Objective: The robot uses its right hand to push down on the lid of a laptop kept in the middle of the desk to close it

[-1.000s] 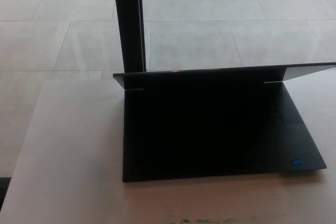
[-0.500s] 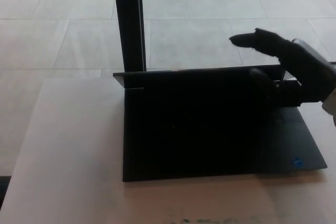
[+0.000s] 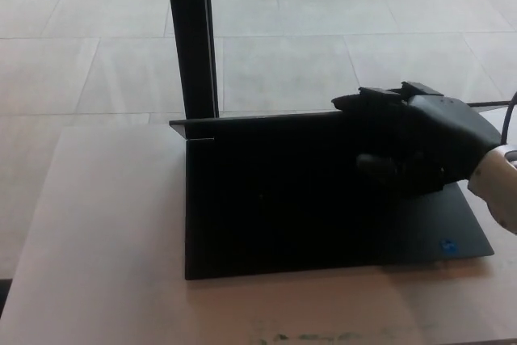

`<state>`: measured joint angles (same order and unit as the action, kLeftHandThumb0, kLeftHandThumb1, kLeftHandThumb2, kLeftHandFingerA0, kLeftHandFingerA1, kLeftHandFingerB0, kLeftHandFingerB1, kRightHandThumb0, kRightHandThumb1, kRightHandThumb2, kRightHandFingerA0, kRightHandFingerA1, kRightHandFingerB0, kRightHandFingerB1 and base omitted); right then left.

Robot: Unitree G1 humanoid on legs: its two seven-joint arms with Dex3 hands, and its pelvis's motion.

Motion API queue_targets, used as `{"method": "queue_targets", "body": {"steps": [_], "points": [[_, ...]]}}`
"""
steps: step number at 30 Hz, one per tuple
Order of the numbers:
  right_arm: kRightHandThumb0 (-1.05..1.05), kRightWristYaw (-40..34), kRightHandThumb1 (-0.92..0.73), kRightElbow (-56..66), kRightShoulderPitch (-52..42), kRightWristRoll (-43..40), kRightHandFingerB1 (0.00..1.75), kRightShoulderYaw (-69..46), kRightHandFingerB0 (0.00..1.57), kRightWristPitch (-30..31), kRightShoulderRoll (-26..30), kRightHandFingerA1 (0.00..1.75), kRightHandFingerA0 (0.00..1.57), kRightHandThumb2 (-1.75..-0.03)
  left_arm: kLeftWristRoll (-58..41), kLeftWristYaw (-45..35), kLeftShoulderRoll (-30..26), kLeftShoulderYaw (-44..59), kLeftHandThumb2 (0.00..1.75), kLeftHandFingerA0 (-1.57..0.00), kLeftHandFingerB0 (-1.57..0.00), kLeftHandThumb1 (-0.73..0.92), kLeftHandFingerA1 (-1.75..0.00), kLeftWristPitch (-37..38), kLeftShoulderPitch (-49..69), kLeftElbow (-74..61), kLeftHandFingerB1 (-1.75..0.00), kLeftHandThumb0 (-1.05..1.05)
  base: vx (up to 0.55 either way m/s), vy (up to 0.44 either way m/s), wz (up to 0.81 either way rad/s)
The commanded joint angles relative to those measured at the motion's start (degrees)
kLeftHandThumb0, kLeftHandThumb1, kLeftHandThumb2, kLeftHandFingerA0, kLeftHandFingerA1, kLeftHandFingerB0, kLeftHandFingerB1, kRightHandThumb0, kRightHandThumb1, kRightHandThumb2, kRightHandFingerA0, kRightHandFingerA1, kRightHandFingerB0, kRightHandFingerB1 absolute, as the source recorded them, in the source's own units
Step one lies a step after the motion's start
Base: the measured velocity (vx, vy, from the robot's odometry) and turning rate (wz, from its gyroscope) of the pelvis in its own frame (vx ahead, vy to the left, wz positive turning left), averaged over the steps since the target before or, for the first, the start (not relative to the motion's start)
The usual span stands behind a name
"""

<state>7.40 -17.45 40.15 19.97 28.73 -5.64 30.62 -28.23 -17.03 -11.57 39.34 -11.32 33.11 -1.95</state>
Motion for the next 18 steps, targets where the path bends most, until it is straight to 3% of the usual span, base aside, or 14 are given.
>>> {"method": "queue_targets", "body": {"steps": [1,6,15,16,17,18], "points": [[-0.9,-0.9,-0.92,-6.0,-5.5,12.3,0.37,6.3,0.29,-3.6,2.7,0.52,0.19,-0.77,-0.1,-0.9,-2.2,-0.3,0.67,-0.25,-0.21,0.9,-0.54,-1.3,-0.4,0.9,-0.46,-0.95,0.0,0.0,0.0],[-0.89,-3.5,-0.92,-7.9,-7.4,12.7,0.4,6.4,0.3,-4.0,2.0,0.59,0.23,-0.77,-0.9,-0.9,-2.7,-0.1,0.67,-0.24,-0.2,0.89,-0.57,-2.3,-0.8,-0.5,-0.47,-0.95,0.0,0.0,0.0],[-0.91,-5.2,-0.92,-14.2,-17.5,9.2,0.39,4.5,0.28,-1.4,-3.0,0.51,0.18,-0.76,-1.3,-1.3,-3.3,0.0,0.67,-0.25,-0.21,0.89,-0.56,-2.4,-1.6,1.4,-0.46,-0.95,0.0,0.0,0.0],[-0.88,-5.1,-0.72,-14.3,-17.4,9.4,0.5,4.3,0.38,-1.5,-3.1,0.57,0.37,-1.16,-1.4,-1.3,-3.2,0.0,0.67,-0.27,-0.24,0.87,-0.6,-2.4,-1.5,1.4,-0.51,-0.98,-0.05,0.015,0.09],[-0.9,-5.4,-0.92,-15.6,-18.7,9.4,0.39,4.4,0.25,-1.4,-3.8,0.51,0.18,-0.77,-0.9,-1.6,-3.2,-0.2,0.68,-0.24,-0.2,0.9,-0.56,-1.7,-0.9,0.5,-0.47,-0.94,0.0,0.0,0.0],[-0.92,-6.0,-0.92,-17.0,-19.9,9.4,0.4,4.2,0.26,-1.9,-4.5,0.51,0.17,-0.77,-0.8,-2.0,-3.2,-0.3,0.67,-0.23,-0.2,0.9,-0.58,-1.3,-0.5,0.2,-0.48,-0.95,0.0,0.012,0.11]]}}
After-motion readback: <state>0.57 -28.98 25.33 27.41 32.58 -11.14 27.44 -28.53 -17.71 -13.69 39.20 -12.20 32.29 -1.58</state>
